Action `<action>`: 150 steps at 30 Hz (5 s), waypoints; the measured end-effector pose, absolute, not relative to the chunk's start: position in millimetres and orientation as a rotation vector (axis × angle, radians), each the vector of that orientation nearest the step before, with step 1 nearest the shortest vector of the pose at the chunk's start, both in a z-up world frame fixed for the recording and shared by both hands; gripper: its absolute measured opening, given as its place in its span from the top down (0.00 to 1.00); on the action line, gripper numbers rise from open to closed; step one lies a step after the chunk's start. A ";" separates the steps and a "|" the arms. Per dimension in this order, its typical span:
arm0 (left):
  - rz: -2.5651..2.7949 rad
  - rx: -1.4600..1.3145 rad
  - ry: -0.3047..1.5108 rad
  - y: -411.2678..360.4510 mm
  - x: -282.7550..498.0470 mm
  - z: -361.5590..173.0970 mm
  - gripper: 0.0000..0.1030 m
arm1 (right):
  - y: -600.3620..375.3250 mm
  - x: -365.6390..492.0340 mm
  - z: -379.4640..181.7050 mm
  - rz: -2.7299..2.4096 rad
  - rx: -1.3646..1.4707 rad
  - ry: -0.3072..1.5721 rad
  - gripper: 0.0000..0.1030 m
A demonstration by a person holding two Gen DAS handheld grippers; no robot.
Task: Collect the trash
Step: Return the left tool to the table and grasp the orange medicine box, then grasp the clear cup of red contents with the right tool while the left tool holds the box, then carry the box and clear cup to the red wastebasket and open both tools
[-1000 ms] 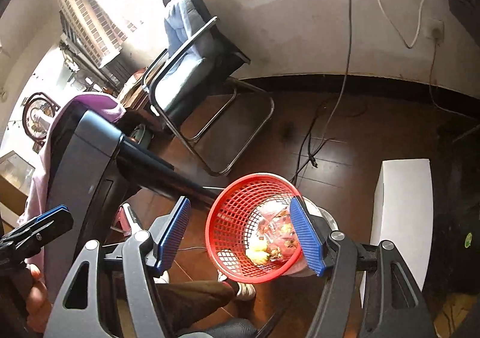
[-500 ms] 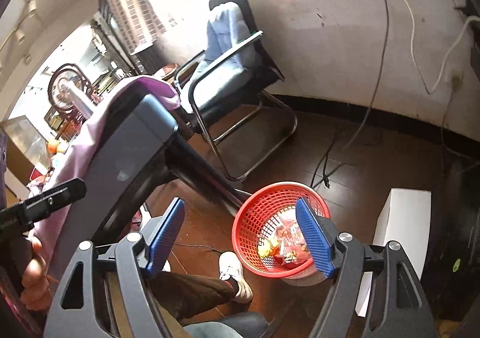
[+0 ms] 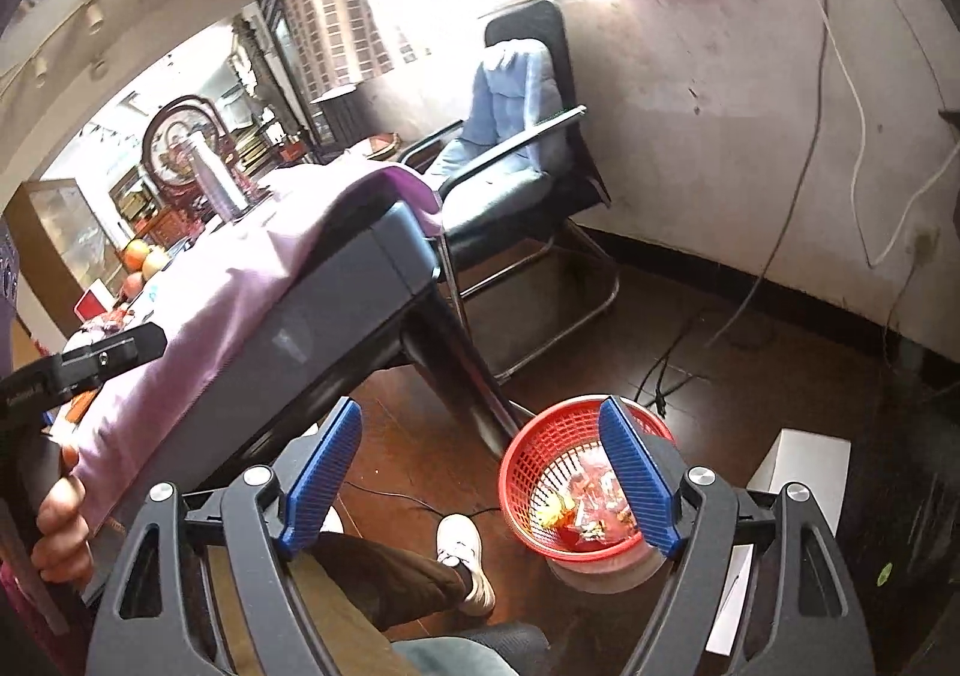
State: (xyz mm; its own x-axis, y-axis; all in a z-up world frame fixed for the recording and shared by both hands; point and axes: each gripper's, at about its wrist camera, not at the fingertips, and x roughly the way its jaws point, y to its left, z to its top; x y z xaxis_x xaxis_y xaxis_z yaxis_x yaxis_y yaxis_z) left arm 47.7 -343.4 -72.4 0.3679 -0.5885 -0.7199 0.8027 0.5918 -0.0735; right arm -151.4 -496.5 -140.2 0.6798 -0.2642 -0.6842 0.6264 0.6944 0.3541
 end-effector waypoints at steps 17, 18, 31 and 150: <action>-0.389 0.324 0.675 -182.7 197.2 -44.9 0.06 | -436.4 -86.9 -109.9 -0.406 0.446 0.704 0.17; -0.371 0.329 0.674 -170.1 210.2 -45.0 0.06 | -433.1 -82.1 -108.9 -0.397 0.438 0.706 0.17; -0.692 0.172 0.972 -117.0 261.2 -66.4 0.06 | -406.1 -50.1 -110.3 -0.316 0.396 0.744 0.17; -1.193 0.373 0.923 -402.1 45.4 -111.4 0.45 | -531.5 -138.7 -162.7 -0.493 0.655 0.715 0.45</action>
